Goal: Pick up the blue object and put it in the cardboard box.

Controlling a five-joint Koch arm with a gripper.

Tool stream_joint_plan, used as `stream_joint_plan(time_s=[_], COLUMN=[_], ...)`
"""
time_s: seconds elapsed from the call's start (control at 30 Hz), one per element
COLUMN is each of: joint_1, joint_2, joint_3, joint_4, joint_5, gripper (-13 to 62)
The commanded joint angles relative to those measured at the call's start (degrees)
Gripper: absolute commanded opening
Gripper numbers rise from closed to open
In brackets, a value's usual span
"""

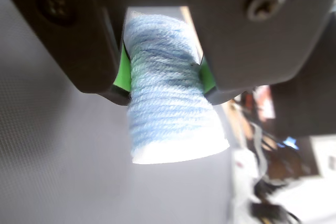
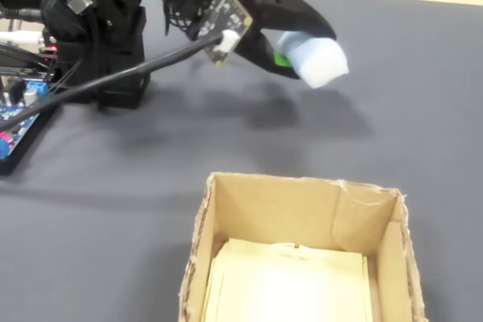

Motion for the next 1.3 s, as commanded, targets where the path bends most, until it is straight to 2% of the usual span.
stream_joint_plan(time_s=[0.0,0.1,0.37,0.4,0.5,0.7,0.93,1.07,1.13,1.27], joint_1=[1.32,4.57,20.65,27.16,32.70,40.25,50.10,53.61,54.40,54.40], joint_2=[3.60,7.56,7.65,7.65,6.68,-3.43,-20.74,-27.33,-29.18,-30.59], joint_3=[-1.05,-0.88,-3.43,-8.61,-24.43,-35.95,-49.92,-52.82,-52.47,-51.94], joint_4=[-5.89,-4.48,-0.09,7.91,22.32,24.26,23.82,22.32,21.01,22.06], joint_5=[-2.99,-9.67,-23.47,-28.30,-33.13,-34.10,-34.10,-33.66,-32.70,-28.56], gripper=[5.8,5.7,5.8,5.8,5.8,5.8,5.9,5.9,9.1,24.8])
